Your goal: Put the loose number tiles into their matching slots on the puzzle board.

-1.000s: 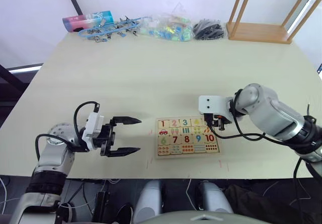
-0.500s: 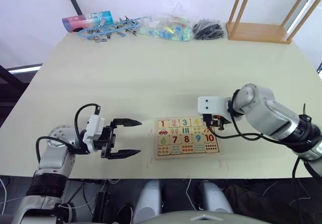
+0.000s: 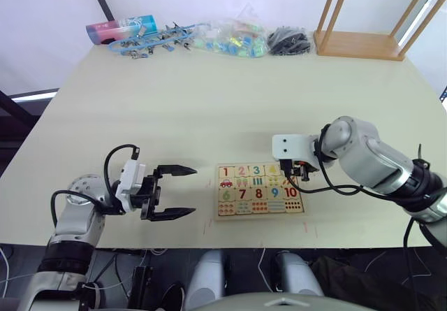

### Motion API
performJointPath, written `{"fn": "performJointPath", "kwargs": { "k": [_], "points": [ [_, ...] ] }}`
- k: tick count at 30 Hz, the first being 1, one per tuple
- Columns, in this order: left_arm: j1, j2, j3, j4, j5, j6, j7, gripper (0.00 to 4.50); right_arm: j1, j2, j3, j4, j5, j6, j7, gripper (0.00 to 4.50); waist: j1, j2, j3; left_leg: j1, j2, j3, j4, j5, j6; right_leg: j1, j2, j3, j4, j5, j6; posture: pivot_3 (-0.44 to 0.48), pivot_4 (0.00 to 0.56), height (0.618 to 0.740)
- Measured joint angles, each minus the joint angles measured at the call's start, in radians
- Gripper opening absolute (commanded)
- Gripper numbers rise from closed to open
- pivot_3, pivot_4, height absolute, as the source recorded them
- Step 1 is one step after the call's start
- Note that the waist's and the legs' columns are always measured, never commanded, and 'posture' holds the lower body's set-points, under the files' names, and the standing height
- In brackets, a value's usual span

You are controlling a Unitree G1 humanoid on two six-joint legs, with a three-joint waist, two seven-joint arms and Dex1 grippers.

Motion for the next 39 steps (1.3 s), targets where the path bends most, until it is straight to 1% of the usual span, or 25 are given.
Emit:
{"fn": "performJointPath", "kwargs": {
  "k": [19, 39],
  "points": [
    [-0.001, 0.000, -0.001, 0.026, 0.000, -0.020, 0.000, 4.50, 0.000, 0.000, 0.000, 0.012, -0.004, -0.038, 0.019, 0.90, 0.000, 0.000, 0.000, 0.000, 0.000, 0.000, 0.000, 0.000, 0.000, 0.000, 0.000, 0.000, 0.000, 0.000, 0.000, 0.000, 0.150, 0.737],
    [-0.002, 0.000, -0.003, 0.040, 0.000, -0.037, 0.000, 4.50, 0.000, 0.000, -0.002, 0.019, -0.002, -0.034, 0.049, 0.90, 0.000, 0.000, 0.000, 0.000, 0.000, 0.000, 0.000, 0.000, 0.000, 0.000, 0.000, 0.000, 0.000, 0.000, 0.000, 0.000, 0.150, 0.737]
  ]
}}
